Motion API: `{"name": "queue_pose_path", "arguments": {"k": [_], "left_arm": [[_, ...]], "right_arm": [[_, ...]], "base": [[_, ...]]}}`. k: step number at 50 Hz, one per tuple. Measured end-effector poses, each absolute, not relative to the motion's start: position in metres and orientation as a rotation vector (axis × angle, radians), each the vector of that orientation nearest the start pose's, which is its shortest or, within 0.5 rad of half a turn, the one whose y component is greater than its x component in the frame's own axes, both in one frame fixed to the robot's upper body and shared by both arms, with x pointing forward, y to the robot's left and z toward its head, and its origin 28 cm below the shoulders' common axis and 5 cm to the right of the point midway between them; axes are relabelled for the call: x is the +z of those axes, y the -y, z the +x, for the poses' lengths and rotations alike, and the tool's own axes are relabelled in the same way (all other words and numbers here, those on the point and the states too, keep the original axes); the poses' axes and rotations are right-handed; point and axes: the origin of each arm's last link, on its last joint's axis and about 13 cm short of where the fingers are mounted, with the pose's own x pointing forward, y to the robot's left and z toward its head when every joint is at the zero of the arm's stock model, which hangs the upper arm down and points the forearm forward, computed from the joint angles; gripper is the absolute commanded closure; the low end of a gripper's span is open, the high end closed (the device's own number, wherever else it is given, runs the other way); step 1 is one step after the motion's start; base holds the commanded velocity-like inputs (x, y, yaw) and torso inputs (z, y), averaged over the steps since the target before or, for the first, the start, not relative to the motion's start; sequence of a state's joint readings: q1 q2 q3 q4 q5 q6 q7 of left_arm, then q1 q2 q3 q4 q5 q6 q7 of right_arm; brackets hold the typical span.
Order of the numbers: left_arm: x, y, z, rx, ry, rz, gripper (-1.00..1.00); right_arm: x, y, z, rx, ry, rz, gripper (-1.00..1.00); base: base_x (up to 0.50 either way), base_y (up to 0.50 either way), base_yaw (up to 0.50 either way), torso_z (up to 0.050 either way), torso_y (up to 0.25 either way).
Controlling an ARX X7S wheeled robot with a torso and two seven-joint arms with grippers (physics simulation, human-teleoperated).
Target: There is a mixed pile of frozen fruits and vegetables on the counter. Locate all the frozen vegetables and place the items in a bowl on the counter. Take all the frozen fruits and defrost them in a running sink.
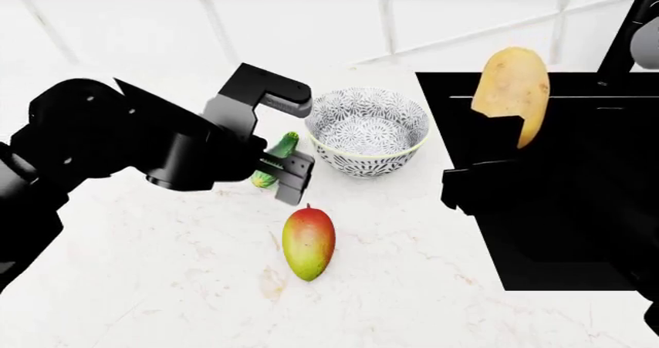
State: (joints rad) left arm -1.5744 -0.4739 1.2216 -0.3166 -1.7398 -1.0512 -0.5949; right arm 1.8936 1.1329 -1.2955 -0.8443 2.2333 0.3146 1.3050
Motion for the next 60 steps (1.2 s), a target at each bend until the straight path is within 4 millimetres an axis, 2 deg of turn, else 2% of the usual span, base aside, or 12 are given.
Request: {"name": "queue_pose_path", "arguments": {"k": [23,35,36,52,60], "left_arm": [[0.256,-0.187,0.33,-0.322,-0.73,0.327,-1.0],[0.256,-0.186,0.33,-0.325,-0.73,0.334,-1.0],[0.256,-0.186,0.33,-0.325,-0.73,0.335,1.0],[0.254,-0.188,0.329,-0.322,-0.717,0.346,1.0],[0.265,-0.193,0.326,-0.291,-0.666,0.315,1.0]], "right_arm": [[0.328,0.108,0.141,0.108,-0.139,-0.027,1.0],[0.327,0.108,0.142,0.108,-0.141,-0.029,1.0],[0.327,0.108,0.141,0.109,-0.14,-0.029,1.0],[0.328,0.108,0.141,0.108,-0.138,-0.032,1.0],[0.33,0.108,0.139,0.108,-0.128,-0.034,1.0]], "base": [[0.0,0.0,0.0,0.0,0.0],[0.0,0.0,0.0,0.0,0.0],[0.0,0.0,0.0,0.0,0.0],[0.0,0.0,0.0,0.0,0.0],[0.0,0.0,0.0,0.0,0.0]]}}
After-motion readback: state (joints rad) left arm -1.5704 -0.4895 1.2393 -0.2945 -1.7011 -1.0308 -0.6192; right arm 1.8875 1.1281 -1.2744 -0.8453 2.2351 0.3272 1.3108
